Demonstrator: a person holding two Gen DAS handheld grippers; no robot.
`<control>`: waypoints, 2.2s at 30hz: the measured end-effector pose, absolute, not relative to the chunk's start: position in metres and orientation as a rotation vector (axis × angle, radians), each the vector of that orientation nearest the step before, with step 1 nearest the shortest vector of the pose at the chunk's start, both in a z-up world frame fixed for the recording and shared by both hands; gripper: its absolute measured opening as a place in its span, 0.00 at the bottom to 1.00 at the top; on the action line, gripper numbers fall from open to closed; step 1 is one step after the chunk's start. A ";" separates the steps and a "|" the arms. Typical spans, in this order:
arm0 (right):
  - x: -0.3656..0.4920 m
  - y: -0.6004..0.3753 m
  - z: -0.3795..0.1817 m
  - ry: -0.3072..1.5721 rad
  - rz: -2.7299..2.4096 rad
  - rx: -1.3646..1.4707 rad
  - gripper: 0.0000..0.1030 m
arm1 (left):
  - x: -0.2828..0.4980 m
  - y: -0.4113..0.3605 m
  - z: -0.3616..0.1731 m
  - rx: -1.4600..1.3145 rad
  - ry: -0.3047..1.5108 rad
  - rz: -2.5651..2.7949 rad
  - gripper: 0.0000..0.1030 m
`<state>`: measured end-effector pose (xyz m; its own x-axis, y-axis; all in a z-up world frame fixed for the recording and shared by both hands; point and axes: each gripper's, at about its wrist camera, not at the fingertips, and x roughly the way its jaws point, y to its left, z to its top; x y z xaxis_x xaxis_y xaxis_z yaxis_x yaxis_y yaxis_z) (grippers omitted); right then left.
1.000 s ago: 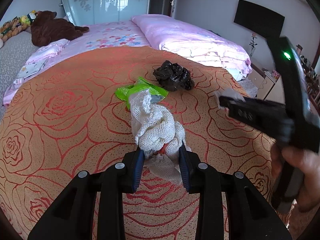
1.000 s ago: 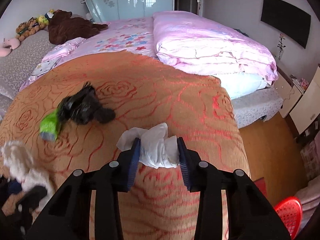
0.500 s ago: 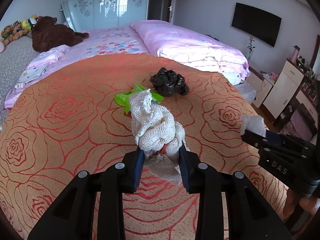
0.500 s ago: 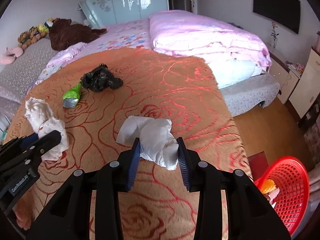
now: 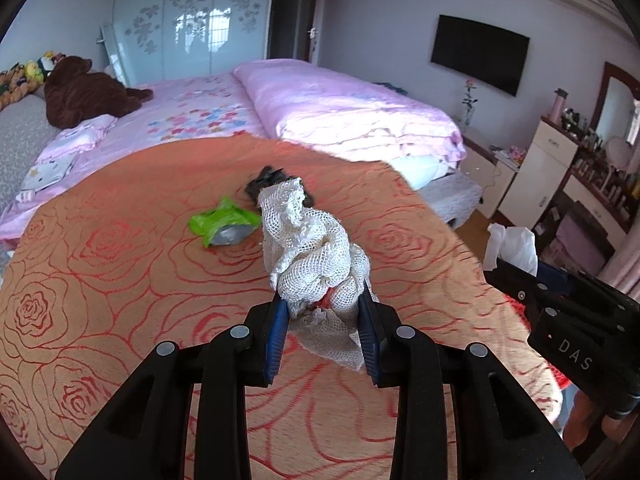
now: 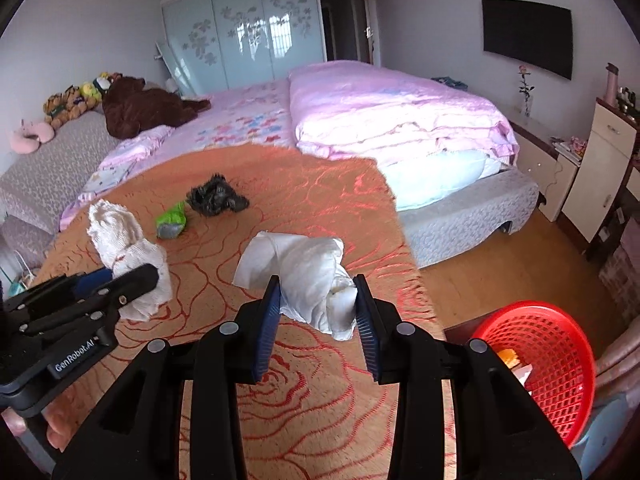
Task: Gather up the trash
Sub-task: 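Carry the white mesh netting and white tissue toward the red wastebasket, then open both tools to drop the netting and tissue into the wastebasket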
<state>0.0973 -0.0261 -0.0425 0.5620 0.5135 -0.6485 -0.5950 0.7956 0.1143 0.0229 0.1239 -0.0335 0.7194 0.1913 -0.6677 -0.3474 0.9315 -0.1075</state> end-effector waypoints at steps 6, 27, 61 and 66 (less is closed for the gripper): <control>0.089 -0.043 -0.020 0.675 0.651 -0.101 0.34 | 0.019 0.106 -0.017 -0.207 0.672 0.269 0.29; 0.092 -0.126 -0.008 0.662 0.516 -0.059 0.34 | 0.045 0.047 0.002 -0.144 0.660 0.132 0.29; 0.117 -0.233 -0.042 0.727 0.242 0.068 0.34 | 0.100 -0.052 -0.020 -0.037 0.712 -0.152 0.29; 0.121 -0.238 -0.051 0.751 0.220 0.070 0.34 | 0.112 -0.062 -0.032 -0.038 0.753 -0.189 0.30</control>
